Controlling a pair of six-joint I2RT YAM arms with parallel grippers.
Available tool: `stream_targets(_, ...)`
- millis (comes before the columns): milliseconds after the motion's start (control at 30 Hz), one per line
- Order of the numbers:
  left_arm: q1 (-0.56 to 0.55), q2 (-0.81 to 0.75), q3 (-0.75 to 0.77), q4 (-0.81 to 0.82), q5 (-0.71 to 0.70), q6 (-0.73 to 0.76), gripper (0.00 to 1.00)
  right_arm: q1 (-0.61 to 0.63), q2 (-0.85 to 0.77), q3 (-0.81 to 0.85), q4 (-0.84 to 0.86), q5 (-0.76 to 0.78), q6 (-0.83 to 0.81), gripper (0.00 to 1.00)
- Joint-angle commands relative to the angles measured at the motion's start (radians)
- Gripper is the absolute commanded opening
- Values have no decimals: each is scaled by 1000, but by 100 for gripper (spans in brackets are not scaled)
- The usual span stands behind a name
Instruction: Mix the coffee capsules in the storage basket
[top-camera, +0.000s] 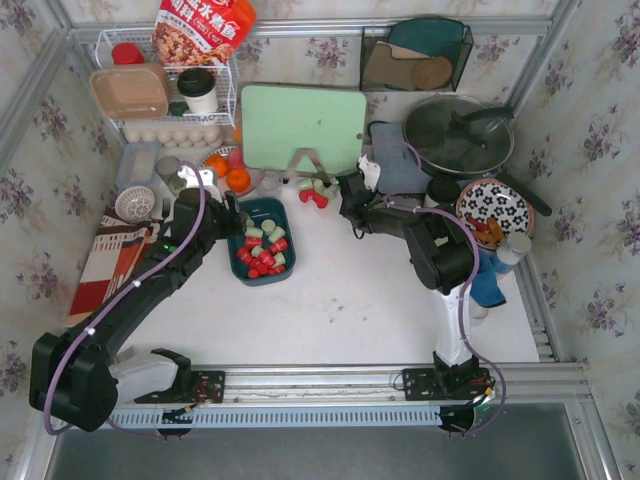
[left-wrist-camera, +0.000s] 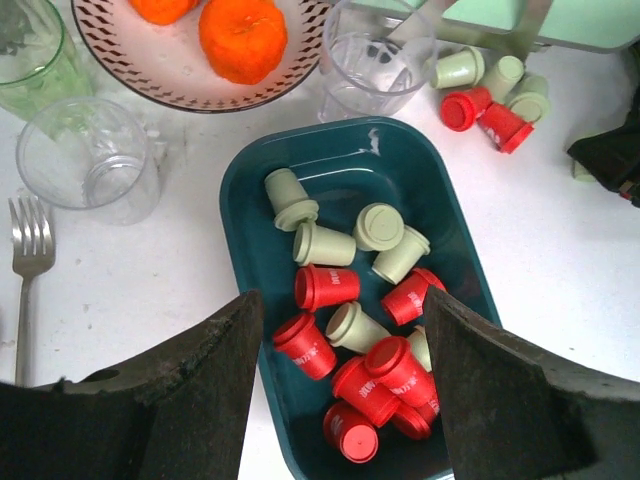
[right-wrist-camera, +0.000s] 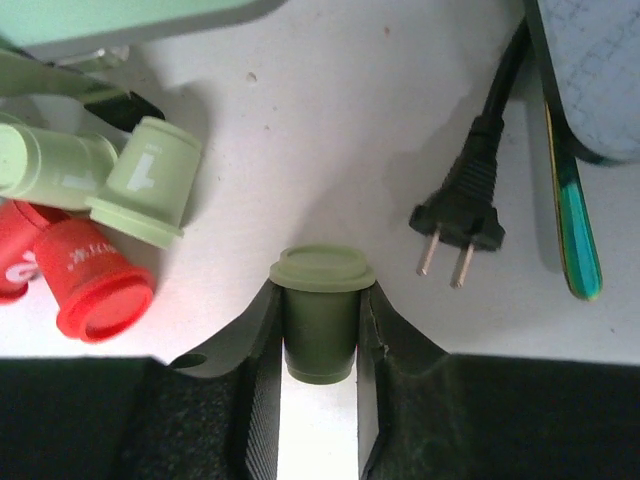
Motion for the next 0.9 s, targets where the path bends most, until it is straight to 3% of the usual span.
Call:
stream_targets(0, -2, -30, -21, 68, 84, 6, 68, 2, -55, -39, -29, -27, -13, 20)
stream_targets(267, -17, -68, -131, 324, 308, 154, 68, 37, -312, -182, 12, -172, -85, 16)
stream_targets(500, -76, -71, -326, 733, 481, 443, 75, 99, -527, -286, 18, -351, -132, 15)
stream_targets(633, -116, -18, -303, 741, 543, 539, 79, 121, -597, -349, 45, -433, -128, 15)
stream_targets(867, -302, 100, -319, 839, 572, 914, 81, 154, -693, -482, 177, -603, -96, 15)
